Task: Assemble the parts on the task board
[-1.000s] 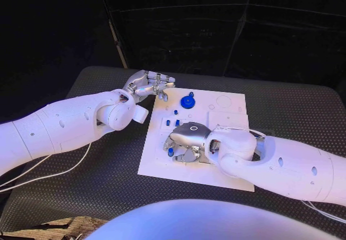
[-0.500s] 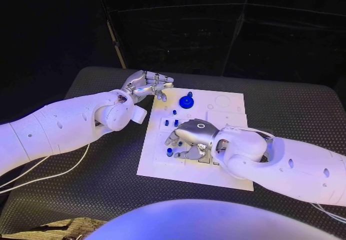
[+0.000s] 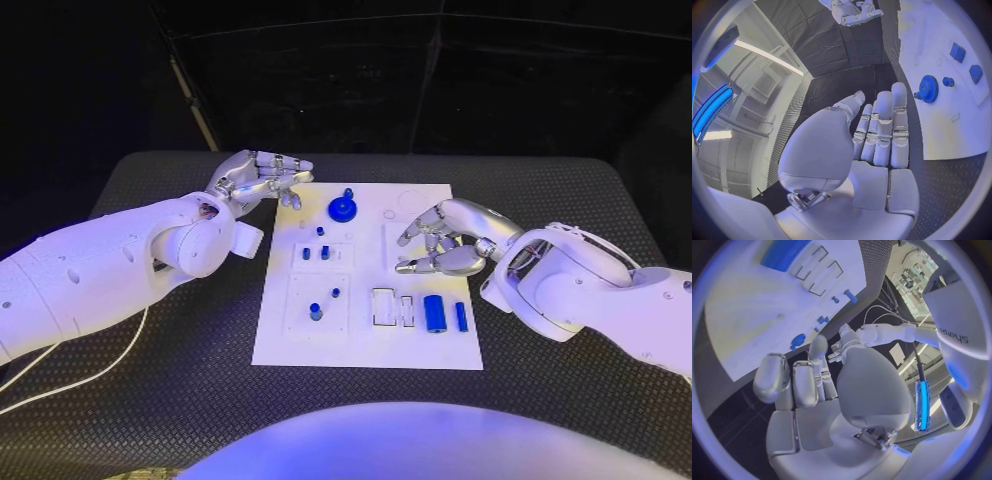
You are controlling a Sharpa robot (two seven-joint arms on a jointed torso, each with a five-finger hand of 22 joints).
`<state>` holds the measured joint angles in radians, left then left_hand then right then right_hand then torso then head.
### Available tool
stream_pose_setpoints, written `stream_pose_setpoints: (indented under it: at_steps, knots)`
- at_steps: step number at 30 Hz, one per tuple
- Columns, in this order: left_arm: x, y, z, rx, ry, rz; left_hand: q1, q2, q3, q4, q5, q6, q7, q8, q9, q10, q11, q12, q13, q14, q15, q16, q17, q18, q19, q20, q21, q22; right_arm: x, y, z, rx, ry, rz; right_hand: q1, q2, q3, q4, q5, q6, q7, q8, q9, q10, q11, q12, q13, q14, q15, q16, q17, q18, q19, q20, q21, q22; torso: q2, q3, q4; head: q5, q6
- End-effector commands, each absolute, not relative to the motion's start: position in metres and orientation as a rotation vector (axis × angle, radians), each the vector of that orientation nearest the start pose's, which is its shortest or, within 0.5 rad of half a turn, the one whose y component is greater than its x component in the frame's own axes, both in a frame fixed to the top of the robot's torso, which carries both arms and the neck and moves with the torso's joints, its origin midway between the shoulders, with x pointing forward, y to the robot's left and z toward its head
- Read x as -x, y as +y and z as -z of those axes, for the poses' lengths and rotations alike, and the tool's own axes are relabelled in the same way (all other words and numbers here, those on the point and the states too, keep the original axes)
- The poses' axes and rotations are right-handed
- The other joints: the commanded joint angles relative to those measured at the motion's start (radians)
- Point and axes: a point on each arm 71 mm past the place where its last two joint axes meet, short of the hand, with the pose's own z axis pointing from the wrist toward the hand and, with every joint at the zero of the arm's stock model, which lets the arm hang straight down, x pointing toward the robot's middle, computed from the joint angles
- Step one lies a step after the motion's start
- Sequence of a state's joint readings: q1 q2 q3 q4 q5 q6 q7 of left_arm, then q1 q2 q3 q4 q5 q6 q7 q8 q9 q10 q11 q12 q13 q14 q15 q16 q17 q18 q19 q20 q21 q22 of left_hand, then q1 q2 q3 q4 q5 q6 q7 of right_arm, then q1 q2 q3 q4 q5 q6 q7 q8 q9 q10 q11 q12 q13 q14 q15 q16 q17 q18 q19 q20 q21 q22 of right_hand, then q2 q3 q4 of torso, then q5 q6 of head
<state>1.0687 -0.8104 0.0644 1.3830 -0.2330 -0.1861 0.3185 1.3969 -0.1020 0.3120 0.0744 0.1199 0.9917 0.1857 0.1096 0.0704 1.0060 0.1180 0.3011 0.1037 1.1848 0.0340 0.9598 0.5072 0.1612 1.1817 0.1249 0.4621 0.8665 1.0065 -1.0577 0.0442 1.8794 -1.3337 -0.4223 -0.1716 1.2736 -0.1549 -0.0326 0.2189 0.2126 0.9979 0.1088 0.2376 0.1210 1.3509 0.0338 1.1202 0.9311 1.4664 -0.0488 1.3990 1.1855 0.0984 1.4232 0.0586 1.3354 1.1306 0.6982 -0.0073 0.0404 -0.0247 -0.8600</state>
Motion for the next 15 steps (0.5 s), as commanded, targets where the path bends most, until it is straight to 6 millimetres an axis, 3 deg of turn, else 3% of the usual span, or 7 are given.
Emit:
stream_pose_setpoints:
  at_steps: [1,4,5,7,10,13,15]
  knots:
    - [-0.499,0.225,0.217,0.989,1.553,1.498,0.003,0.009,-0.005,-0.002,0.001,-0.002,-0.002,0.003,0.001,-0.008,0.0,0.003,0.001,-0.007,-0.001,-0.005,-0.002,0.021,-0.001,0.007,-0.006,-0.001,-0.394,-0.224,0.206,-0.328,1.821,-0.743,0.014,0.034,-0.043,0.028,0.003,-0.023,0.0,0.056,0.014,0.006,-0.004,0.226,0.236,0.057,0.001,0.044,0.084,-0.023,0.014,-0.001,0.024,0.04,-0.005,0.0005,-0.0078,-0.033,0.01]
    - [-0.498,0.225,0.218,0.99,1.555,1.498,0.003,0.009,-0.005,-0.002,0.001,-0.002,-0.002,0.003,0.001,-0.008,0.0,0.003,0.001,-0.007,-0.001,-0.005,-0.002,0.021,-0.001,0.007,-0.006,-0.001,-0.389,-0.235,0.209,-0.317,1.872,-0.668,0.025,0.045,-0.078,0.046,0.017,-0.053,0.002,0.101,0.023,0.015,-0.002,0.275,0.3,0.068,0.004,0.083,0.163,-0.037,0.042,0.0,0.072,0.122,-0.004,0.0026,-0.0088,-0.052,0.013]
    - [-0.498,0.226,0.218,0.991,1.555,1.497,0.003,0.009,-0.005,-0.002,0.001,-0.002,-0.002,0.003,0.001,-0.008,0.0,0.003,0.001,-0.007,-0.001,-0.005,-0.002,0.021,-0.001,0.007,-0.006,-0.001,-0.385,-0.239,0.211,-0.308,1.89,-0.634,0.028,0.048,-0.091,0.055,0.027,-0.069,0.004,0.117,0.025,0.013,0.0,0.282,0.309,0.069,0.006,0.089,0.175,-0.041,0.048,0.001,0.085,0.144,-0.005,0.0038,-0.012,-0.055,0.013]
    - [-0.498,0.227,0.219,0.993,1.555,1.494,0.003,0.009,-0.005,-0.002,0.001,-0.002,-0.002,0.003,0.001,-0.008,0.0,0.003,0.001,-0.007,-0.001,-0.005,-0.002,0.021,-0.001,0.007,-0.006,-0.001,-0.38,-0.242,0.215,-0.293,1.906,-0.595,0.026,0.049,-0.101,0.063,0.033,-0.079,0.007,0.128,0.026,0.013,0.0,0.285,0.314,0.069,0.007,0.093,0.181,-0.044,0.053,0.002,0.093,0.159,-0.005,0.0031,-0.0132,-0.061,0.015]
    - [-0.497,0.228,0.22,0.995,1.556,1.491,0.003,0.009,-0.005,-0.002,0.001,-0.002,-0.002,0.003,0.001,-0.008,0.0,0.003,0.001,-0.007,-0.001,-0.005,-0.002,0.021,-0.001,0.007,-0.006,-0.001,-0.37,-0.245,0.223,-0.265,1.92,-0.534,0.009,0.05,-0.118,0.07,0.064,-0.087,0.007,0.147,0.028,0.014,0.001,0.289,0.32,0.07,0.008,0.097,0.191,-0.047,0.06,0.003,0.106,0.182,-0.008,0.0037,-0.0205,-0.067,0.013]
    - [-0.496,0.229,0.221,0.996,1.557,1.49,0.003,0.009,-0.005,-0.002,0.001,-0.002,-0.002,0.003,0.001,-0.008,0.0,0.003,0.001,-0.007,-0.001,-0.005,-0.002,0.021,-0.001,0.007,-0.006,-0.001,-0.361,-0.244,0.229,-0.257,1.917,-0.49,-0.022,0.061,-0.132,0.07,0.151,-0.095,0.005,0.171,0.03,0.017,0.0,0.293,0.329,0.074,0.007,0.109,0.218,-0.053,0.07,0.003,0.123,0.213,-0.009,0.0053,-0.0267,-0.065,0.013]
    - [-0.496,0.229,0.221,0.997,1.558,1.49,0.002,0.009,-0.006,-0.002,0.001,-0.002,-0.002,0.004,0.001,-0.009,0.0,0.004,0.001,-0.007,-0.001,-0.005,-0.002,0.021,-0.001,0.007,-0.006,-0.001,-0.355,-0.243,0.234,-0.255,1.92,-0.472,-0.03,0.063,-0.136,0.072,0.175,-0.097,0.005,0.181,0.031,0.018,-0.001,0.293,0.331,0.075,0.007,0.11,0.222,-0.055,0.072,0.003,0.127,0.221,-0.01,0.0064,-0.0294,-0.063,0.01]
